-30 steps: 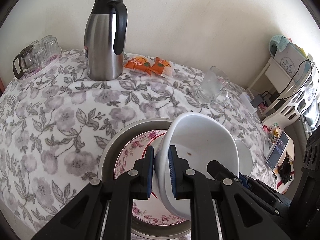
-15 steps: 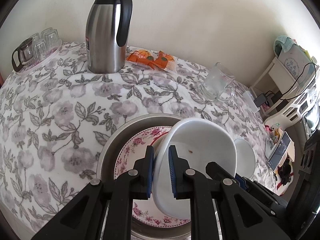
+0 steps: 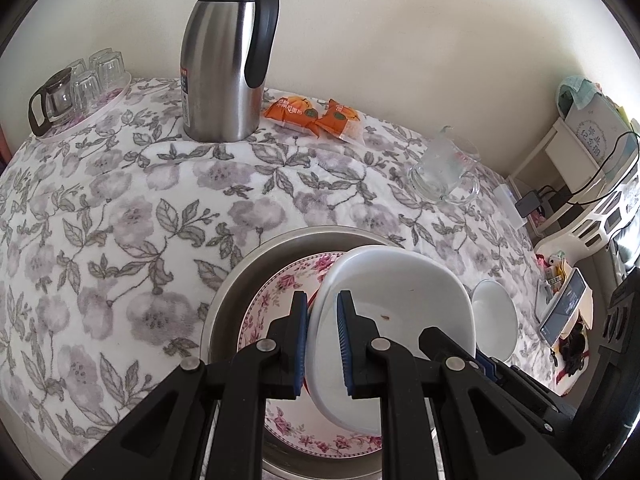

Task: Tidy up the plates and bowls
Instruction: 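Lower the square bowl into the red-rimmed bowl with the right tool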

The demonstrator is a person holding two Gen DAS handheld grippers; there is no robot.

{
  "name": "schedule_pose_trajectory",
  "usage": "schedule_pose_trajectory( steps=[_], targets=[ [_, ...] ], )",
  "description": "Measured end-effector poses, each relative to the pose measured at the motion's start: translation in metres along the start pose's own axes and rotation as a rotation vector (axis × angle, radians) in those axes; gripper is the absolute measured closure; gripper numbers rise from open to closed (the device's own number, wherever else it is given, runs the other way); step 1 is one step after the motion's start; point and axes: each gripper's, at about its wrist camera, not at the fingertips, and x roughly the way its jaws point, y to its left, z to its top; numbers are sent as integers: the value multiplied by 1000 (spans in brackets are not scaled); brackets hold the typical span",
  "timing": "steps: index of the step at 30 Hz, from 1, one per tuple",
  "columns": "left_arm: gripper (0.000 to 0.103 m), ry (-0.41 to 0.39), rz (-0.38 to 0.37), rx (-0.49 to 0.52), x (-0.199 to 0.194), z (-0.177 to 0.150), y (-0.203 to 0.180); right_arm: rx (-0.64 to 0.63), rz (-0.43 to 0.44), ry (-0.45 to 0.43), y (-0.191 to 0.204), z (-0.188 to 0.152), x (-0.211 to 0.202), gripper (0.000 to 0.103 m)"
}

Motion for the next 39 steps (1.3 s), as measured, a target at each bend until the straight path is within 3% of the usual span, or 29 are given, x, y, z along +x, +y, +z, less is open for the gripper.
schedule_pose_trajectory(
  steps=[16,39],
  targets=[
    [88,8,1,-3,4,-1,1,4,10,-14,-1,2,-4,85],
    [88,-57,-10,0,-21,2,0,2,9,-37,1,4,-18,85]
  ],
)
